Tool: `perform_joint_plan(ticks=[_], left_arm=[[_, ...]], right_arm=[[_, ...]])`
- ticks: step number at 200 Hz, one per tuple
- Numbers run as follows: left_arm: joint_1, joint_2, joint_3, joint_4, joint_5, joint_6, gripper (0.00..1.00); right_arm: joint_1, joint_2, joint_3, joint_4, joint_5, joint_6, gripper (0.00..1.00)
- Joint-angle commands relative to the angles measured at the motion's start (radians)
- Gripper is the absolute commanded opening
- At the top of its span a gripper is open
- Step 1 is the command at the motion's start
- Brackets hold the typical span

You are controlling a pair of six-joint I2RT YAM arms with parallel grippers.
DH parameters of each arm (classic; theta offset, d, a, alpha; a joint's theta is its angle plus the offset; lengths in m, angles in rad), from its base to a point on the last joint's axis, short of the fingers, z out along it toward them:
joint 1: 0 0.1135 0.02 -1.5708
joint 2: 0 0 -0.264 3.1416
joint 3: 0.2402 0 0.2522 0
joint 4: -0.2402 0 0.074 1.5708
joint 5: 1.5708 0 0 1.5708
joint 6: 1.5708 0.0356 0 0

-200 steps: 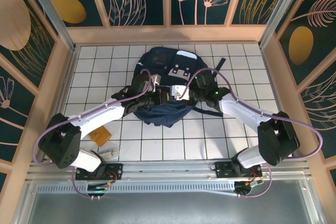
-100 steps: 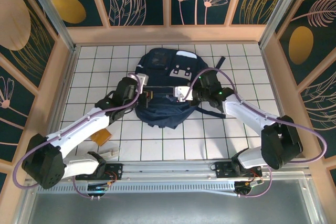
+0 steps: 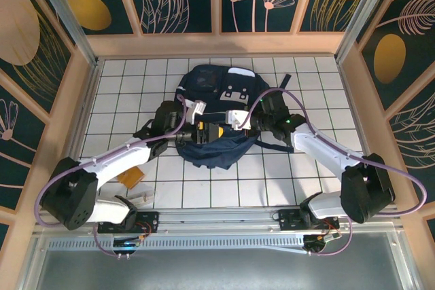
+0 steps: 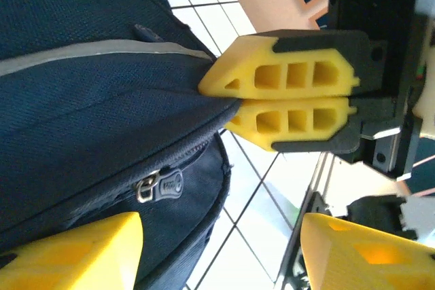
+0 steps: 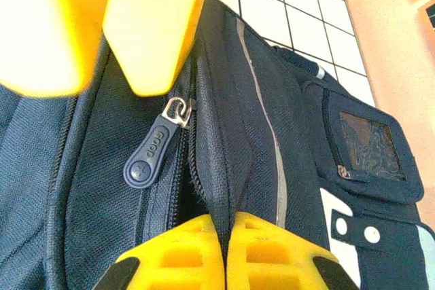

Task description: Pack the student bag

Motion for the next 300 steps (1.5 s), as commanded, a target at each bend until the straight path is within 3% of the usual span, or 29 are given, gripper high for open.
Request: perform_joint_plan(ticks=[1, 24, 43, 75, 111, 146, 158, 212, 260, 289, 300], left_arm=[[-0.007, 0.036, 0.041, -0.049, -0.043, -0.094, 0.62], [-0.010, 0.044, 0.053, -0.095, -0.182, -0.136, 0.66], [-0.011, 0.055, 0.044, -0.039, -0.206, -0.196, 0.62], [-0.028, 0.081, 0.025, 0.105, -0.153, -0.198, 0.43], [-0.031, 0.129, 0.055, 0.140, -0.075, -0.154, 0.34], [-0.031, 0.104, 0.049, 0.140, -0.099, -0.079, 0.12], [-0.029, 0.091, 0.050, 0.101, -0.129, -0.047, 0.00], [0.020, -0.013, 0.025, -0.186, -0.409, 0.086, 0.00], [0.100, -0.149, -0.070, -0.288, -0.644, 0.206, 0.00], [0.109, -0.158, -0.097, -0.293, -0.702, 0.381, 0.00], [0.109, -0.151, -0.091, -0.289, -0.669, 0.444, 0.00]], right_arm=[[0.002, -0.003, 0.048, 0.088, -0.099, 0.030, 0.00], [0.003, -0.004, 0.055, 0.099, -0.101, 0.039, 0.00], [0.007, -0.013, 0.052, 0.112, -0.108, 0.052, 0.00], [0.029, -0.026, 0.035, 0.163, -0.119, 0.091, 0.00], [0.048, -0.029, 0.021, 0.196, -0.131, 0.116, 0.00], [0.058, -0.027, 0.023, 0.156, -0.094, 0.071, 0.00], [0.057, -0.030, 0.021, 0.141, -0.070, 0.046, 0.00], [0.035, -0.056, -0.018, 0.122, 0.111, -0.058, 0.00], [-0.040, -0.117, -0.080, 0.155, 0.087, -0.064, 0.00], [-0.049, -0.136, -0.110, 0.147, 0.083, -0.105, 0.00], [-0.050, -0.141, -0.112, 0.145, 0.062, -0.103, 0.00]])
